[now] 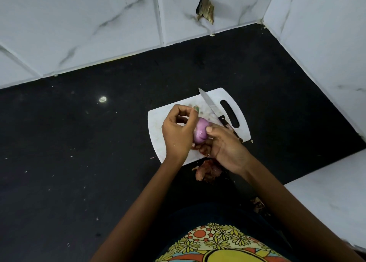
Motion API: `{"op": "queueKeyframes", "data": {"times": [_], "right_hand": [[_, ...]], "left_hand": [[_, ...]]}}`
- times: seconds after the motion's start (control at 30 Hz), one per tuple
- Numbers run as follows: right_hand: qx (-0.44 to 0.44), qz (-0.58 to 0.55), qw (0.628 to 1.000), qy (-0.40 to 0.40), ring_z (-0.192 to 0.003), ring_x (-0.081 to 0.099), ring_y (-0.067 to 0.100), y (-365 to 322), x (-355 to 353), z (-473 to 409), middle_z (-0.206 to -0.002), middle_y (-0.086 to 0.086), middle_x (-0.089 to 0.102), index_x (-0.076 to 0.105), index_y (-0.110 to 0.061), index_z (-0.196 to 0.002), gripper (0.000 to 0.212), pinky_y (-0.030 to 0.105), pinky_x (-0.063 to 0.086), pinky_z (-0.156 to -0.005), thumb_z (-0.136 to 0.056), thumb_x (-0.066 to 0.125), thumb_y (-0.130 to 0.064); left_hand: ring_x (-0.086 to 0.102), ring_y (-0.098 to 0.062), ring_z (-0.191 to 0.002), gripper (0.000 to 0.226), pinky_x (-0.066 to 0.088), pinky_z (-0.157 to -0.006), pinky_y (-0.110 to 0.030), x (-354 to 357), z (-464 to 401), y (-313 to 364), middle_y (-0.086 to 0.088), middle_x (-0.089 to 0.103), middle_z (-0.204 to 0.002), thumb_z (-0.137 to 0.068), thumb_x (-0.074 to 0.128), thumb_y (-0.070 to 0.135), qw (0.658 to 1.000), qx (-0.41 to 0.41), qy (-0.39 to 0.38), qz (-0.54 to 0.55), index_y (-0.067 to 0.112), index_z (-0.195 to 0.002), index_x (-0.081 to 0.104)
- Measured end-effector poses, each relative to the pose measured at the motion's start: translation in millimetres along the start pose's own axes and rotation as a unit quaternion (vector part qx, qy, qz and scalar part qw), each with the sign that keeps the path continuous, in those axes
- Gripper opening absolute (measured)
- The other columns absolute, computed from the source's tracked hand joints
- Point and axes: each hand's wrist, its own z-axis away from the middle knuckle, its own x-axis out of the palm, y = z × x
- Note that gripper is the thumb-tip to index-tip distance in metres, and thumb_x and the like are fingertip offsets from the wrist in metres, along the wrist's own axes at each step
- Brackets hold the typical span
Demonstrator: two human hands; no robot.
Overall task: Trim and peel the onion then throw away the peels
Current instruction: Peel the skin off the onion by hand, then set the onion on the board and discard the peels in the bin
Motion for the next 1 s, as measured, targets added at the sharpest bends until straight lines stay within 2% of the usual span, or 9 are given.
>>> {"op": "queueKeyframes", "data": {"times": [0.13,0.23,0.33,0.4,0.5,0.6,0.73,0.87,1.0], "right_hand": [[-0.017,0.039,0.999,0.005,-0.082,0.059,0.037,-7.4,-2.4,-3.2,-0.098,0.024,0.062,0.057,-0.002,-0.114,0.037,0.035,0.053,-0.069,-0.078,0.062,-0.013],[-0.074,0.155,0.984,0.051,-0.085,0.067,0.022,-24.8,-6.7,-10.6,-0.11,0.016,0.061,0.061,-0.014,-0.109,0.028,0.03,0.057,-0.068,-0.082,0.066,-0.009],[-0.136,0.307,0.928,0.162,-0.089,0.064,0.017,-38.6,-12.3,-26.1,-0.106,0.003,0.062,0.062,-0.022,-0.107,0.034,0.026,0.054,-0.07,-0.076,0.073,-0.017],[-0.178,0.377,0.888,0.194,-0.088,0.06,0.01,-46.4,-15.6,-36.6,-0.101,-0.003,0.06,0.061,-0.024,-0.104,0.035,0.024,0.053,-0.071,-0.072,0.074,-0.022],[-0.204,0.524,0.804,0.193,-0.093,0.058,0.013,-55.8,-19.8,-57.2,-0.107,0.001,0.055,0.059,-0.021,-0.108,0.047,0.03,0.052,-0.079,-0.065,0.076,-0.031],[-0.182,0.6,0.76,0.168,-0.096,0.057,0.019,-57.5,-18.1,-79.3,-0.11,0.004,0.053,0.058,-0.02,-0.112,0.054,0.036,0.052,-0.082,-0.063,0.076,-0.032],[-0.155,0.646,0.733,0.143,-0.104,0.056,0.025,-44.6,-16.4,-103.6,-0.117,0.007,0.052,0.055,-0.02,-0.117,0.058,0.037,0.051,-0.084,-0.065,0.077,-0.032],[-0.15,0.674,0.71,0.136,-0.114,0.053,0.026,-31.4,-18.6,-114.0,-0.125,0.008,0.05,0.05,-0.02,-0.124,0.061,0.042,0.051,-0.09,-0.071,0.075,-0.038],[-0.139,0.673,0.718,0.114,-0.121,0.048,0.026,-33.1,-21.3,-113.7,-0.133,0.009,0.047,0.045,-0.019,-0.131,0.065,0.043,0.047,-0.095,-0.076,0.07,-0.044]], "left_hand": [[0.059,-0.008,-0.06,0.012,0.05,-0.057,-0.028,-8.6,-14.2,-14.6,0.003,0.064,-0.073,-0.087,0.067,0.017,0.998,-0.056,0.003,-0.008,0.016,-0.076,0.063],[0.062,-0.01,-0.055,0.006,0.052,-0.055,-0.028,-15.5,-12.4,-29.5,-0.001,0.069,-0.075,-0.087,0.067,0.018,0.994,-0.103,-0.011,-0.022,0.016,-0.081,0.066],[0.066,-0.016,-0.065,0.004,0.056,-0.064,-0.031,-19.2,-8.1,-44.2,-0.003,0.072,-0.078,-0.087,0.066,0.014,0.991,-0.129,-0.018,-0.024,0.015,-0.084,0.069],[0.068,-0.019,-0.074,0.009,0.056,-0.069,-0.029,-19.4,-6.2,-50.6,-0.002,0.072,-0.081,-0.087,0.065,0.01,0.991,-0.129,-0.021,-0.027,0.017,-0.084,0.069],[0.069,-0.012,-0.082,0.017,0.056,-0.076,-0.024,-19.8,-6.7,-55.9,0.007,0.071,-0.086,-0.087,0.065,0.004,0.993,-0.11,-0.024,-0.046,0.02,-0.087,0.069],[0.069,-0.01,-0.088,0.021,0.055,-0.08,-0.025,-19.4,-9.1,-60.1,0.009,0.071,-0.09,-0.088,0.062,0.003,0.993,-0.096,-0.027,-0.06,0.022,-0.09,0.069],[0.066,0.0,-0.088,0.026,0.052,-0.081,-0.019,-16.1,-11.2,-59.5,0.012,0.07,-0.091,-0.09,0.054,0.001,0.992,-0.107,-0.019,-0.061,0.022,-0.092,0.069],[0.063,0.001,-0.092,0.023,0.05,-0.082,-0.016,-16.3,-10.4,-62.9,0.011,0.069,-0.096,-0.092,0.052,0.004,0.99,-0.121,-0.012,-0.066,0.017,-0.1,0.069],[0.062,0.002,-0.092,0.023,0.05,-0.083,-0.017,-16.8,-9.2,-66.1,0.012,0.068,-0.098,-0.093,0.051,0.006,0.989,-0.125,-0.015,-0.074,0.016,-0.103,0.069]]}}
